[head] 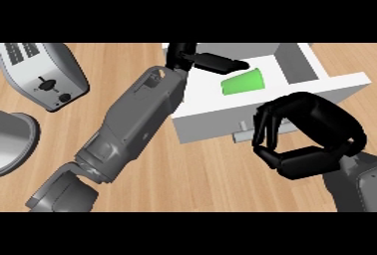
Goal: Pick up the cup, place it into the drawer and close the drawer
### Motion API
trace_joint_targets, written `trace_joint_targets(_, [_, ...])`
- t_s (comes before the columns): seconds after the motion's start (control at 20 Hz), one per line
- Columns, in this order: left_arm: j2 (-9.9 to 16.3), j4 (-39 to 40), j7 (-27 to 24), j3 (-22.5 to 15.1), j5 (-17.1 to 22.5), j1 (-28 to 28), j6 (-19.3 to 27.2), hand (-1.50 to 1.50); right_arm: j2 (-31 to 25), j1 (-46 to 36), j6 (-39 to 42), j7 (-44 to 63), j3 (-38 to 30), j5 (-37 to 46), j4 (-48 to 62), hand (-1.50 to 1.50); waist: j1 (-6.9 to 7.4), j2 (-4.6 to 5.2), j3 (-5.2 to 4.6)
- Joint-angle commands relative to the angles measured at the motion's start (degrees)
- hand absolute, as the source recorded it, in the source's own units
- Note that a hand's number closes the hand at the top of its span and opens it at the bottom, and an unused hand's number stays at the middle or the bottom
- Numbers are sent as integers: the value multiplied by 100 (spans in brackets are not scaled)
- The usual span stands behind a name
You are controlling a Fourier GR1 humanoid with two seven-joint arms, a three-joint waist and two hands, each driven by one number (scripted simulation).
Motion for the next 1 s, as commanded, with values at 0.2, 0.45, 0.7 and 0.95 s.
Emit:
trace_joint_targets(0.2, [0,127,-350,44,372,20,215,-150,-714,510,375,511,666,1274,-288,-150,540,-151,2])
trace_joint_targets(0.45, [0,96,-625,116,536,106,227,-150,-583,555,-250,4,1097,3031,68,-150,814,-144,7])
trace_joint_targets(0.7, [140,-112,-631,336,570,306,-154,-150,-450,656,-839,-768,1495,4106,1456,-150,1117,-181,8])
trace_joint_targets(0.95, [175,-355,-900,305,524,922,-351,-150,-218,-187,-1028,-1451,1675,4601,3349,-150,1327,-162,10])
